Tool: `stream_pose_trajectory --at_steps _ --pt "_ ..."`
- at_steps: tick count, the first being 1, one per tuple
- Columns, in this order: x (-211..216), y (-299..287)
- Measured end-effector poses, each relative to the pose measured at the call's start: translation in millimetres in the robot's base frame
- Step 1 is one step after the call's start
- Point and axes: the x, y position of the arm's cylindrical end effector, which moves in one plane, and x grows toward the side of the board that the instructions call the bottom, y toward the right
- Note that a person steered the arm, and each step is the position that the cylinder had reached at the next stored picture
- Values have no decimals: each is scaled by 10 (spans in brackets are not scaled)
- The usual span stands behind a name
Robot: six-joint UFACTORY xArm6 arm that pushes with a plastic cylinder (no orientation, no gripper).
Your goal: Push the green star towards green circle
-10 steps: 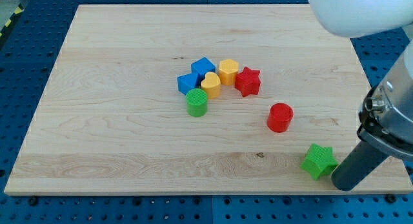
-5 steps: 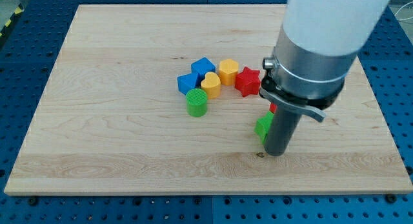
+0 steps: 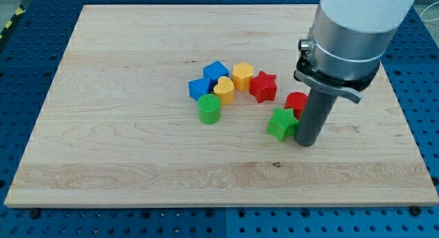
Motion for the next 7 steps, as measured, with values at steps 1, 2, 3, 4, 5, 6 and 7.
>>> stream_pose_trajectory --at_steps 1,2,3,4,5,6,7 --pt "-82 46" --pt "-158 44" --pt "-194 -175" --pt "-194 -415" --pt "-194 -500" --pt "-217 -500" --pt "-283 -548"
